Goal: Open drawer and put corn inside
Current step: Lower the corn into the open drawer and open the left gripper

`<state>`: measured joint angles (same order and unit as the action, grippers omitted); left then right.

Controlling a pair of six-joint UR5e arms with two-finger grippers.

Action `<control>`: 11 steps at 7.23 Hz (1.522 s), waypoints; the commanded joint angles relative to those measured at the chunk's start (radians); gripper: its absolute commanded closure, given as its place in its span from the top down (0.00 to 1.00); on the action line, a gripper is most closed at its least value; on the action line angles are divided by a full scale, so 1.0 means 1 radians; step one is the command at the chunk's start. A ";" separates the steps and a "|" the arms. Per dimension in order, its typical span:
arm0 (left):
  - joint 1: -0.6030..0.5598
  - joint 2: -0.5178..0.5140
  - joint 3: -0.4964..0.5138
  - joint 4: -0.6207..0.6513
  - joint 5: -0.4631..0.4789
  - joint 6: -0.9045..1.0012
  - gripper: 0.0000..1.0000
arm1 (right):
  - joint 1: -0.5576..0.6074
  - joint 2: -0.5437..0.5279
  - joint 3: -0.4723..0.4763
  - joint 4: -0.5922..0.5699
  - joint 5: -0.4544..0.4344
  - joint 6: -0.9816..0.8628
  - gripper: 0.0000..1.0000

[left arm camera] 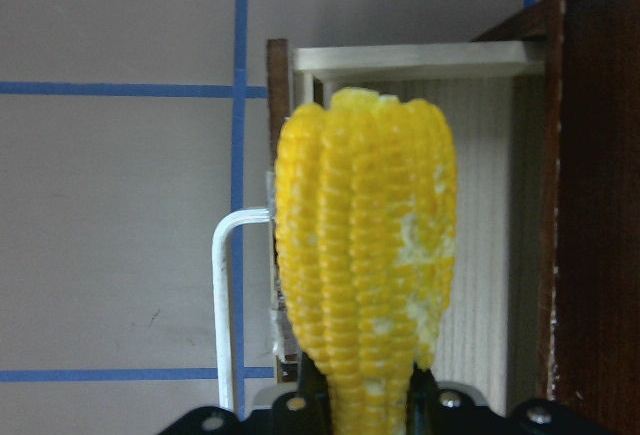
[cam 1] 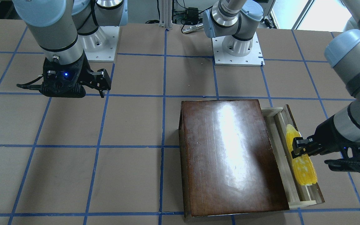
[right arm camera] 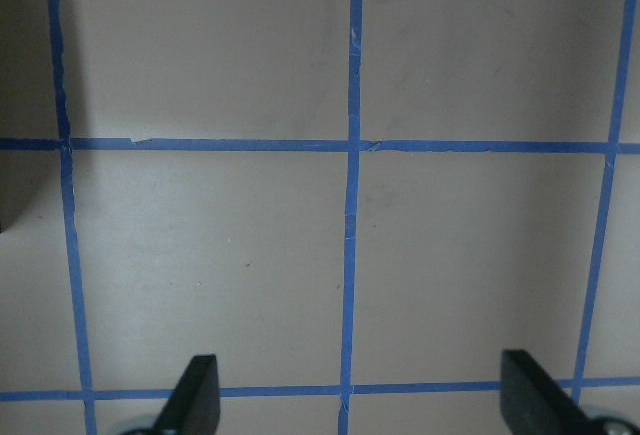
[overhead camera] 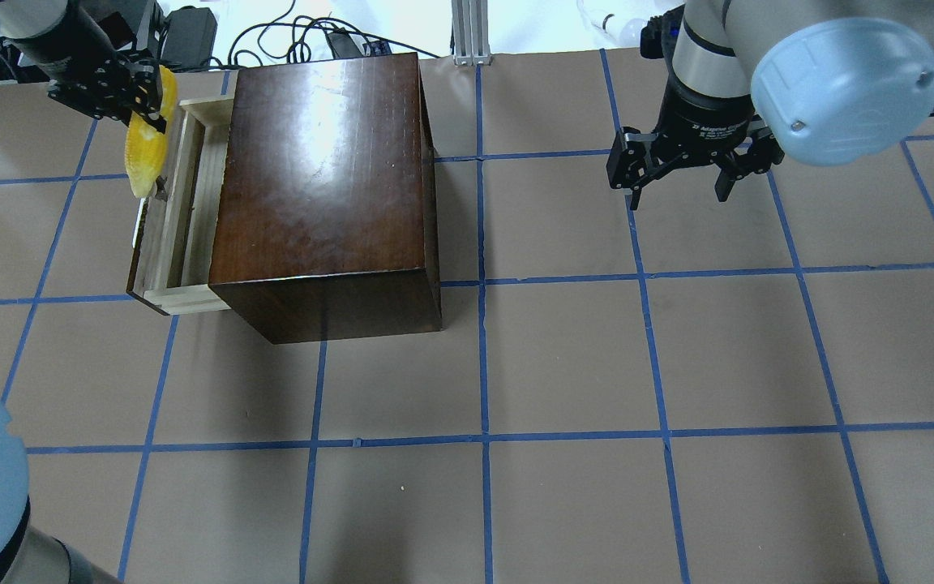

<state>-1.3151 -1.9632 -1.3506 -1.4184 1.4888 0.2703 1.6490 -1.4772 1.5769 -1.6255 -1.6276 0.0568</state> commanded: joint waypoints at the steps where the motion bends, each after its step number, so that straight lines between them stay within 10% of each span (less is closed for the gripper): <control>1: 0.002 -0.003 -0.047 0.007 -0.002 0.036 0.00 | 0.000 0.000 0.000 0.001 0.000 0.000 1.00; 3: 0.002 -0.017 -0.048 0.007 -0.002 0.038 0.00 | 0.000 -0.002 0.000 0.000 -0.002 0.000 1.00; 7: 0.002 -0.026 -0.052 0.003 0.005 0.033 1.00 | 0.000 -0.002 0.000 0.001 -0.003 0.000 1.00; 11: -0.010 0.007 -0.041 -0.048 0.016 0.020 1.00 | 0.000 0.000 0.000 0.001 -0.003 0.000 1.00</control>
<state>-1.3175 -1.9689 -1.3977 -1.4315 1.5022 0.2977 1.6490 -1.4778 1.5769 -1.6250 -1.6306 0.0568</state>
